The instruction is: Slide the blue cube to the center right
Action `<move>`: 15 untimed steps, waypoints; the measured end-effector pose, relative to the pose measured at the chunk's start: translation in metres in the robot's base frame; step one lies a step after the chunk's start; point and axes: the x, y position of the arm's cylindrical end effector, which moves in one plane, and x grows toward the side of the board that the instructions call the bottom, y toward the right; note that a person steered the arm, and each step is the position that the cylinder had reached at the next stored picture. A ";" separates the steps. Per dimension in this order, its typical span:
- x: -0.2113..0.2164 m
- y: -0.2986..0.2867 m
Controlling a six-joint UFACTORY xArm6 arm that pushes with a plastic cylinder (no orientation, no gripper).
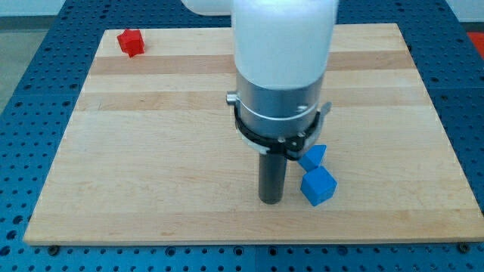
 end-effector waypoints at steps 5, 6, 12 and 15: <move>-0.003 0.055; -0.005 0.073; -0.068 0.112; -0.078 0.158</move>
